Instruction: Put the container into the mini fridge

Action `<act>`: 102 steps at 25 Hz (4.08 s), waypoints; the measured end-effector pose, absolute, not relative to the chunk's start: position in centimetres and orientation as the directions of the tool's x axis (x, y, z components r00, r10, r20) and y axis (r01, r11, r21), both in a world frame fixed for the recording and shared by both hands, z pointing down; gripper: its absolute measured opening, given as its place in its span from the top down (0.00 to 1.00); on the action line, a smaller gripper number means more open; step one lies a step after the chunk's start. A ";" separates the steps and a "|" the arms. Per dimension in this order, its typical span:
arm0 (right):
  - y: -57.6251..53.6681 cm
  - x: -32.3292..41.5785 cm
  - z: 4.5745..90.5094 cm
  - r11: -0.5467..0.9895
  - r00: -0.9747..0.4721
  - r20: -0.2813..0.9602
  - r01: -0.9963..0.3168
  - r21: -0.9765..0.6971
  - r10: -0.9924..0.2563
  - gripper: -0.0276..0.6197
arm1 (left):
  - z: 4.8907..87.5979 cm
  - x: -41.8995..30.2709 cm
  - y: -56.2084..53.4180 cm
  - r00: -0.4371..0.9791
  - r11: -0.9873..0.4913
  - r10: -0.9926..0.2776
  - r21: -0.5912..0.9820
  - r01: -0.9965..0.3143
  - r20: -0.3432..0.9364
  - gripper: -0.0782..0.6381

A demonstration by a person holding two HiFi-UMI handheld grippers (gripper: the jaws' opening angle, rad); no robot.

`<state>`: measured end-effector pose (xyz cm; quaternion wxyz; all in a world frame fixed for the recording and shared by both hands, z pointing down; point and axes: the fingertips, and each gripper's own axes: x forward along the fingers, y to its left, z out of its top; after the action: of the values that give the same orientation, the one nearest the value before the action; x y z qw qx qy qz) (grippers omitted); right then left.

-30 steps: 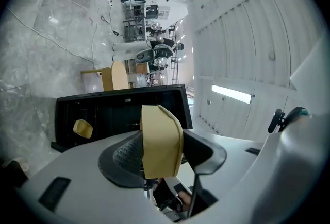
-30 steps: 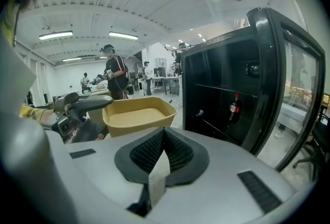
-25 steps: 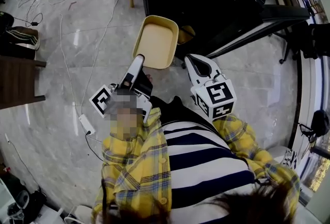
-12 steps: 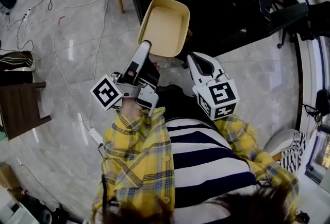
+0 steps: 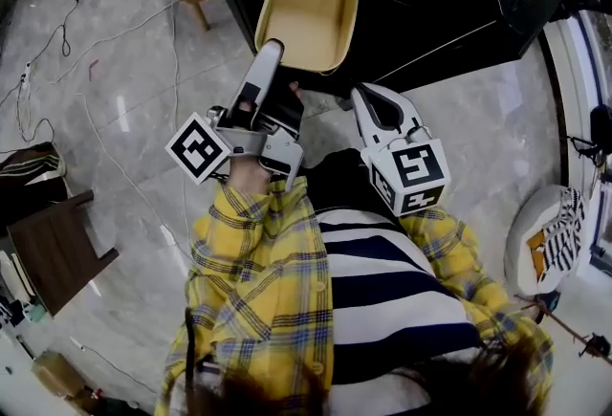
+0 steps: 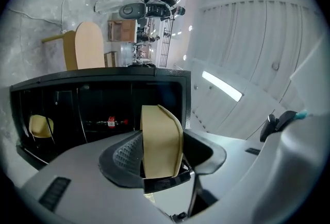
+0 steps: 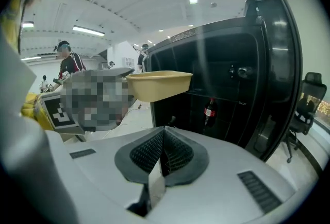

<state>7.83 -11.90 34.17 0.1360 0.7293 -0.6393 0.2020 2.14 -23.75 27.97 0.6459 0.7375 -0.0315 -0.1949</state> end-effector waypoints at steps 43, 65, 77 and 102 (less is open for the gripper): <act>-14.4 6.6 36.7 -0.359 0.247 0.489 -0.922 -0.148 -0.836 0.92 | 29.0 11.6 -30.2 0.964 -0.123 -0.192 0.979 0.160 -0.182 0.56; -14.2 4.7 38.3 -0.371 0.224 0.504 -0.904 -0.212 -0.834 0.92 | 29.1 12.8 -31.5 0.974 -0.117 -0.166 0.984 0.137 -0.155 0.56; -13.6 4.1 39.3 -0.369 0.217 0.504 -0.902 -0.225 -0.836 0.92 | 29.2 12.6 -31.2 0.966 -0.147 -0.169 0.974 0.173 -0.197 0.49; -13.3 5.6 38.6 -0.380 0.233 0.492 -0.898 -0.222 -0.839 0.92 | 29.5 8.7 -25.8 0.983 -0.986 -0.169 -0.004 -0.169 0.065 0.62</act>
<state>5.58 -13.32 38.59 0.0538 0.7832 -0.5543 0.2763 8.66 -25.76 29.49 0.0009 0.9959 -0.0849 0.0327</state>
